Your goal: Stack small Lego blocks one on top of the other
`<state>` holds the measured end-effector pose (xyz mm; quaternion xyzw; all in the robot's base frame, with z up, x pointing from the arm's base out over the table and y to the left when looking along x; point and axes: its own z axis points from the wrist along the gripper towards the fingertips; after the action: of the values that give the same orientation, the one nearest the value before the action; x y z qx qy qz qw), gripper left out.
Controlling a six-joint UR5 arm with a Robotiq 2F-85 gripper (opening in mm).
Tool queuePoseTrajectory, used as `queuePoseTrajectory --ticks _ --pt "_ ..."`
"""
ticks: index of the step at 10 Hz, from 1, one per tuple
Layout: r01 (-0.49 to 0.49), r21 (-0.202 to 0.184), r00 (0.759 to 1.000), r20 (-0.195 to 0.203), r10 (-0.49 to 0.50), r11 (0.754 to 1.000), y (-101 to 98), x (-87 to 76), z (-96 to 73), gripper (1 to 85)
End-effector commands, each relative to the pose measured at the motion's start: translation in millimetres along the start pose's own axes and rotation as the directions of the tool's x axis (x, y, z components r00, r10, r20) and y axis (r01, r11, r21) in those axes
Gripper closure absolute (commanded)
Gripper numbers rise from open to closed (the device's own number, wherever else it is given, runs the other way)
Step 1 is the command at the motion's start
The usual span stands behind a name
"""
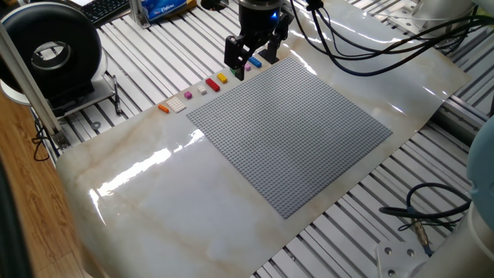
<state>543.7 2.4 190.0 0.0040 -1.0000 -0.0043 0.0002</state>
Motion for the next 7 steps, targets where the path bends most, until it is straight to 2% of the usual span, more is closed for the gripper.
queuePoseTrajectory --ticks 1,2,7 --pt "-0.123 -0.121 0.990 0.050 0.129 0.985 32.4 -17.0 -2.2 84.7" --pt "-0.129 -0.108 0.990 0.049 0.135 0.986 31.7 -17.8 -2.4 84.7" --pt "-0.139 -0.105 0.988 0.044 0.145 0.985 33.8 -18.4 -2.7 84.7"
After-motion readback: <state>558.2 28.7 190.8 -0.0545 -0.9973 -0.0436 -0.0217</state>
